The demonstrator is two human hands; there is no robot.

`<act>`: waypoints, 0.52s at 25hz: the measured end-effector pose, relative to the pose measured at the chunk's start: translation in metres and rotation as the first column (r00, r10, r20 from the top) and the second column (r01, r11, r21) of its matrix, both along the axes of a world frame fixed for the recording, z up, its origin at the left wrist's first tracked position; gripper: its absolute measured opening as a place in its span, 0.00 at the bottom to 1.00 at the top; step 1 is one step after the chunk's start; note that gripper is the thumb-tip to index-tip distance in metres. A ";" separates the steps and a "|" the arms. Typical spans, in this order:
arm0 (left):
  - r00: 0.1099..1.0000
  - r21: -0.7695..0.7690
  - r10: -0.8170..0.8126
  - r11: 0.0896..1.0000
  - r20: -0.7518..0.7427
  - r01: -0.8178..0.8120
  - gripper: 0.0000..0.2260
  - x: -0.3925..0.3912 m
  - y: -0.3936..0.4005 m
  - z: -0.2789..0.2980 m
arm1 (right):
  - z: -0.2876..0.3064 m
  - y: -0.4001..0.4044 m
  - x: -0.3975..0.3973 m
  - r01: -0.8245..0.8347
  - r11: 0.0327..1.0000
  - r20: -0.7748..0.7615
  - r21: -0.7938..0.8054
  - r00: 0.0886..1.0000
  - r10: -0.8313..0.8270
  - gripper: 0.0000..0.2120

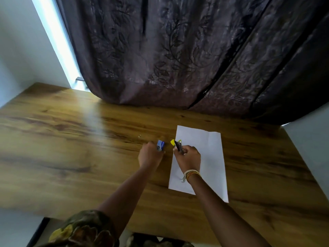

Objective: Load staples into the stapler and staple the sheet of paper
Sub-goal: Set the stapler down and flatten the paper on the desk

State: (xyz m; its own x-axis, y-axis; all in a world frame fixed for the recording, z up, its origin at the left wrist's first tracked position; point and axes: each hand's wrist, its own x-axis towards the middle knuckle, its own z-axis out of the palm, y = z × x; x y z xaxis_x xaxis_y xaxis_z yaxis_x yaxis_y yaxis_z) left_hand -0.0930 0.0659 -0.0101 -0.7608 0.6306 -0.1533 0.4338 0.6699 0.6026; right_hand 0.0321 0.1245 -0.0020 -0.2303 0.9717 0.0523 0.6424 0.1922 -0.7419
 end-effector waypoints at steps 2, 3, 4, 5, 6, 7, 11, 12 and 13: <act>1.000 0.017 -0.022 1.000 0.004 0.022 0.12 -0.004 0.003 -0.001 | 0.000 -0.002 -0.011 0.016 1.000 0.014 -0.006 1.000 -0.016 0.13; 0.999 0.038 -0.021 0.999 0.032 0.020 0.10 -0.007 0.003 -0.003 | -0.001 -0.001 -0.016 0.020 1.000 0.022 -0.005 1.000 -0.020 0.13; 0.998 0.059 -0.015 0.998 0.068 0.011 0.08 -0.011 0.003 -0.005 | -0.001 -0.001 -0.020 0.024 1.000 0.030 -0.004 0.999 -0.024 0.13; 0.995 0.085 -0.004 0.996 0.097 -0.005 0.08 -0.016 0.002 -0.004 | -0.003 0.000 -0.024 0.024 1.000 0.038 0.001 0.999 -0.024 0.13; 0.994 0.111 0.010 0.994 0.109 -0.022 0.07 -0.023 0.001 -0.004 | -0.004 0.001 -0.029 0.022 1.000 0.045 -0.002 0.999 -0.022 0.13; 0.994 0.137 0.026 0.990 0.110 -0.041 0.07 -0.031 -0.001 -0.002 | -0.004 0.002 -0.036 0.020 1.000 0.048 -0.003 0.999 -0.020 0.13; 0.992 0.164 0.105 0.980 0.071 -0.116 0.08 -0.076 -0.009 0.011 | -0.002 0.007 -0.069 0.023 1.000 0.057 -0.020 0.998 -0.022 0.14; 0.990 0.162 0.125 0.978 0.062 -0.134 0.08 -0.088 -0.009 0.014 | 0.000 0.008 -0.079 0.027 0.999 0.075 -0.021 0.997 -0.025 0.14; 0.987 0.160 0.148 0.975 0.060 -0.156 0.09 -0.101 -0.009 0.016 | 0.002 0.009 -0.087 0.030 0.999 0.092 -0.020 0.995 -0.028 0.14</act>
State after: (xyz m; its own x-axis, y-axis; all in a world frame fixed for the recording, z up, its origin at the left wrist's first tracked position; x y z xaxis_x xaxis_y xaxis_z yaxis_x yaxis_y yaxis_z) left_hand -0.1938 0.0567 0.0063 -0.8441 0.5277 -0.0956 0.3030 0.6164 0.7268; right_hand -0.0554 0.1340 -0.0002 -0.2048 0.9787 0.0109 0.7132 0.1569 -0.6831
